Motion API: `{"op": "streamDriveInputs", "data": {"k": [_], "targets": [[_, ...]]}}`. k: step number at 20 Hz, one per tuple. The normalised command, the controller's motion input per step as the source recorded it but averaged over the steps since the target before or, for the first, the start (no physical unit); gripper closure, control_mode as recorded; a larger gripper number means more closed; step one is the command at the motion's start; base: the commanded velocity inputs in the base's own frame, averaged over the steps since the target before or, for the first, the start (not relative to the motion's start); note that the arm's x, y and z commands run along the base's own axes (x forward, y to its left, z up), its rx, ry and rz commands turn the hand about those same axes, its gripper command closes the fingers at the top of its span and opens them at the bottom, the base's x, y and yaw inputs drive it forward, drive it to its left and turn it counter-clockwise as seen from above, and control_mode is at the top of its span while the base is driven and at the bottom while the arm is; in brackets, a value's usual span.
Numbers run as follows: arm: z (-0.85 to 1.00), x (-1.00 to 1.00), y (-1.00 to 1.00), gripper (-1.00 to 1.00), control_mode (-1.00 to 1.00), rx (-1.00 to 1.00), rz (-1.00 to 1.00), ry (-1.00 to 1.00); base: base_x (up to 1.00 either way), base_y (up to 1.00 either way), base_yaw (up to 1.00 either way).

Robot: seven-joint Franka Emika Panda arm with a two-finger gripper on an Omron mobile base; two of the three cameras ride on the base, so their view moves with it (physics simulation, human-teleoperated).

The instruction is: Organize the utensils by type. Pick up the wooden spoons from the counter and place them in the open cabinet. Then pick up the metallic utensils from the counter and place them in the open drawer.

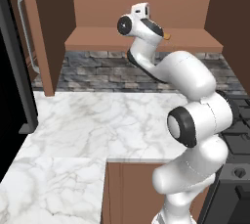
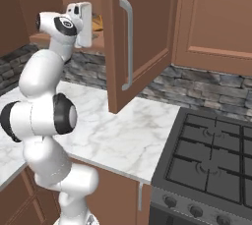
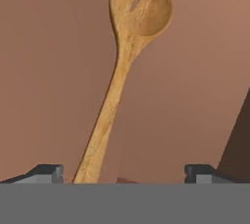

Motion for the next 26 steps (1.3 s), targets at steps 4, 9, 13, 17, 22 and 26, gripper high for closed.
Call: {"op": "streamDriveInputs", "data": {"k": [4, 9, 13, 17, 22, 26], "targets": [[-0.11, -0.96, 0.05, -1.0, -1.0, 0.15, -0.04, -0.2, 0.0, 0.0, 0.0], [0.09, -0.84, 0.0, -1.0, -1.0, 0.41, -0.15, 0.0, 0.0, 0.0, 0.0], [0.26, -0.82, 0.06, -1.0, -1.0, 0.43, -0.17, 0.01, 0.0, 0.0, 0.0], [0.24, -0.86, 0.17, -1.0, -1.0, 0.36, -0.16, 0.0, 0.0, 0.0, 0.0], [0.07, -0.89, 0.12, -1.0, -1.0, 0.34, -0.2, 0.01, 0.0, 0.0, 0.0], [-0.53, -0.97, 0.0, -1.0, -1.0, 0.14, -0.21, 0.01, 0.0, 0.0, 0.0]]}}
